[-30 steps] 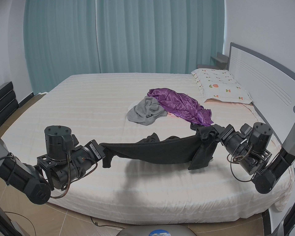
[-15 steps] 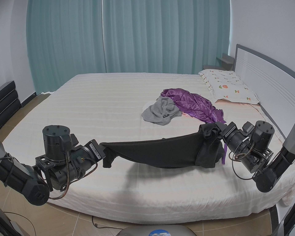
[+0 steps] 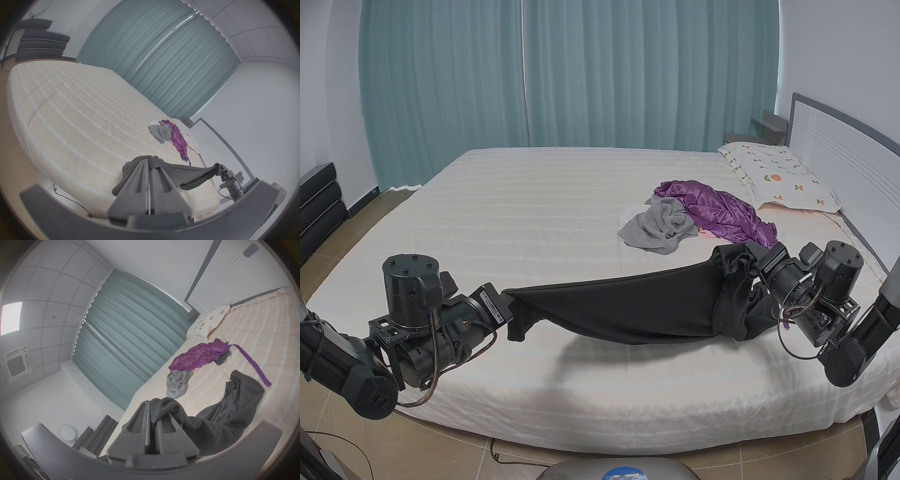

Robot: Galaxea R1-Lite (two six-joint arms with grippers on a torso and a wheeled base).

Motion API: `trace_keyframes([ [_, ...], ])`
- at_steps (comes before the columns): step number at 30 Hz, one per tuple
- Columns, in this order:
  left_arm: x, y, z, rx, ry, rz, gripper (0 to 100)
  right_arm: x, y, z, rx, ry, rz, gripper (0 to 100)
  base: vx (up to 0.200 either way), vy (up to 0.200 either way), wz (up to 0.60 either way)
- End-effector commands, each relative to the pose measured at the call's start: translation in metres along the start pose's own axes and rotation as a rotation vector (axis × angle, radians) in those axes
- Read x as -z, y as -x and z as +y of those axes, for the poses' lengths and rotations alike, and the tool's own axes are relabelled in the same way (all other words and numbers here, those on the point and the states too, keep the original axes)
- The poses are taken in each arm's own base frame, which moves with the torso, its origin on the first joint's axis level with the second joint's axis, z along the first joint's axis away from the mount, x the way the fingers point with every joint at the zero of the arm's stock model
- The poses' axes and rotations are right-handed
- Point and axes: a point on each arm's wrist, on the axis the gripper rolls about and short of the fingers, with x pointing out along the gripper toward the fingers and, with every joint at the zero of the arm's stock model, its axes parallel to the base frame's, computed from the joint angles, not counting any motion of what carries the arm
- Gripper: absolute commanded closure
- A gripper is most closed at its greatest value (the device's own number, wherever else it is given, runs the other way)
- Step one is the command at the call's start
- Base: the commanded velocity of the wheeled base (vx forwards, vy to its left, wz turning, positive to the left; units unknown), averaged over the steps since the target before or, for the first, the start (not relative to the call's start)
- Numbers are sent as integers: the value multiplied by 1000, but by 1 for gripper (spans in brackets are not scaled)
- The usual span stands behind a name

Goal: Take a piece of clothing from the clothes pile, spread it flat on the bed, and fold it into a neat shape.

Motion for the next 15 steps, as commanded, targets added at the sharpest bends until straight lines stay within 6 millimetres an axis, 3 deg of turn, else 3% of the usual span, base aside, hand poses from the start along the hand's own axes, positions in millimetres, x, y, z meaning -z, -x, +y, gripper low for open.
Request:
trace_keyframes([
  [1,-1,1,-1,3,1,-3,100,-1,1,3,-11,-2,-6,100,0,200,0],
  [15,-2,2,-1,5,2,-7,100,-1,4,5,-17,-1,-3,100,0,200,0],
])
